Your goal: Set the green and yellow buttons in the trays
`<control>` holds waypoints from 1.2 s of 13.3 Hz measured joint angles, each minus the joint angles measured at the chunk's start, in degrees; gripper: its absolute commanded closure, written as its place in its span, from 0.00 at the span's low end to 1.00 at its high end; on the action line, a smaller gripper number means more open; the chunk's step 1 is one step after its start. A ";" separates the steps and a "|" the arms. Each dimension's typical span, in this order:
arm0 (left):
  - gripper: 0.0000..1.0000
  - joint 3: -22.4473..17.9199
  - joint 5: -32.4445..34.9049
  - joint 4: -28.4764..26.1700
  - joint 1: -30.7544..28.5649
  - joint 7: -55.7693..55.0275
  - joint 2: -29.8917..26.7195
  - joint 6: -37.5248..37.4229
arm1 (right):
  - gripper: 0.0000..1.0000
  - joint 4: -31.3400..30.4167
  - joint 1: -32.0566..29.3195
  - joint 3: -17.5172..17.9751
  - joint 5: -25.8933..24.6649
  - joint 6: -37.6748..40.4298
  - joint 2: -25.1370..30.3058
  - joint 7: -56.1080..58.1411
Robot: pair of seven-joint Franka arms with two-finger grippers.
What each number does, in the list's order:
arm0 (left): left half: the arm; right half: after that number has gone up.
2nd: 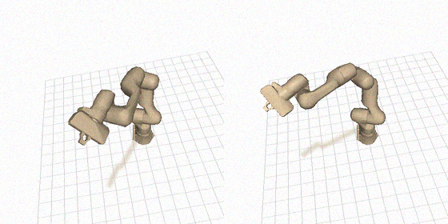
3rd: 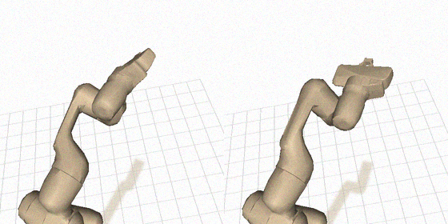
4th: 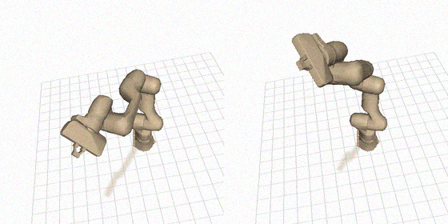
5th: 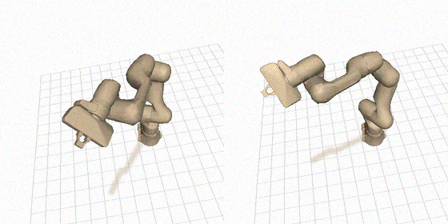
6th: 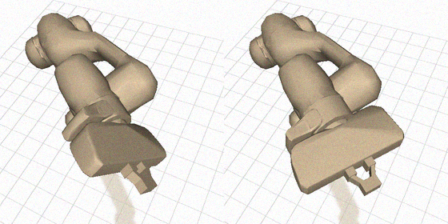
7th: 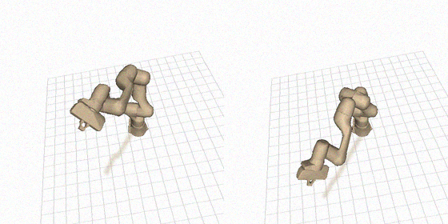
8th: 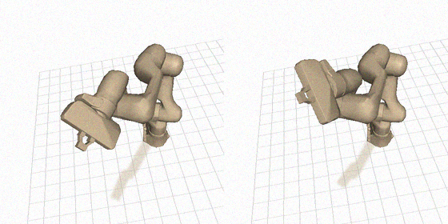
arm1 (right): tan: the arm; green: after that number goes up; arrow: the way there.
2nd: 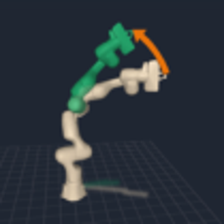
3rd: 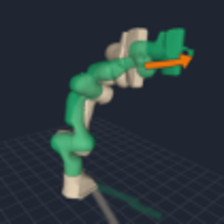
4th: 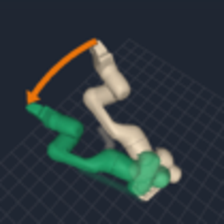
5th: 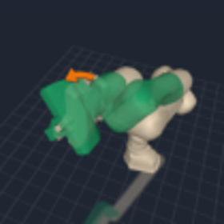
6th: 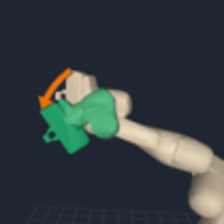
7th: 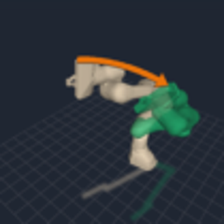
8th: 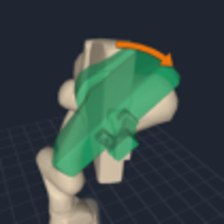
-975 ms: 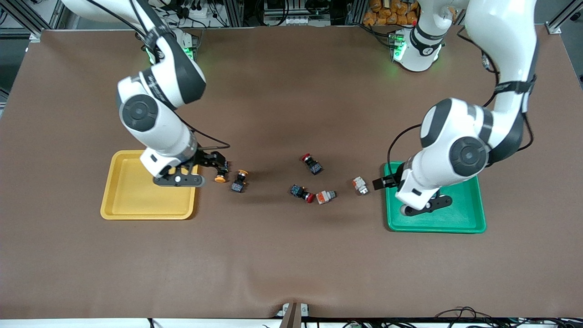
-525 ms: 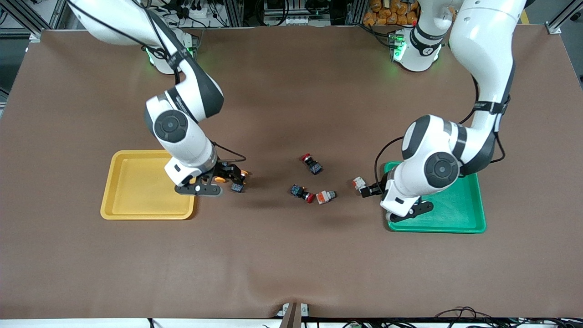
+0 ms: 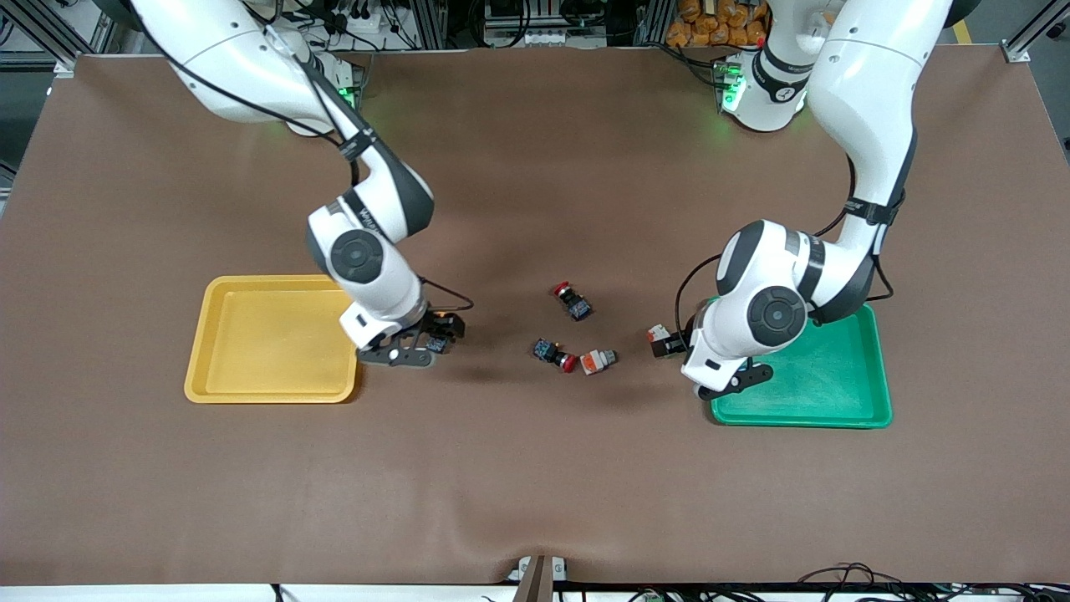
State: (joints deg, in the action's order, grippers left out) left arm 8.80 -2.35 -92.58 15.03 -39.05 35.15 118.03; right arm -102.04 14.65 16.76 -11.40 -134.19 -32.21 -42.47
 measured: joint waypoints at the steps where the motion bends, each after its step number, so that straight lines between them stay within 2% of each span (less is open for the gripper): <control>1: 0.00 0.00 0.09 -0.35 0.31 -0.69 0.44 0.12 | 0.00 -0.76 0.54 0.00 -0.61 -0.74 0.01 -1.08; 5: 0.00 0.00 1.57 -0.79 1.93 -4.23 3.50 3.06 | 0.00 -6.29 0.66 -1.11 -1.40 -9.52 -0.04 -1.57; 10: 0.00 -0.08 1.80 -0.80 2.86 -5.61 5.65 4.88 | 0.00 -7.74 0.59 -2.58 -2.45 -13.38 -1.25 -1.57; 11: 0.17 -0.12 1.84 -0.81 3.09 -5.76 6.00 5.39 | 0.00 -7.83 0.59 -2.83 -2.58 -14.42 -2.08 -1.56; 12: 0.48 -0.13 1.88 -0.81 3.23 -5.85 6.33 5.75 | 0.00 -7.84 0.59 -2.90 -2.72 -15.07 -2.73 -1.56; 14: 1.00 -0.17 3.58 -0.81 3.27 -5.89 6.82 6.03 | 0.00 -7.83 0.67 -2.88 -3.00 -15.47 -3.50 -1.56; 16: 1.00 -0.22 6.67 -0.76 3.27 -6.11 6.93 6.23 | 0.00 -7.83 0.72 -2.88 -3.16 -15.52 -3.77 -1.56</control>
State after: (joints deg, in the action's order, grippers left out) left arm 8.58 4.32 -93.34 18.30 -45.15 42.08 124.27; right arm -109.87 15.37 13.88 -14.56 -149.71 -35.97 -44.04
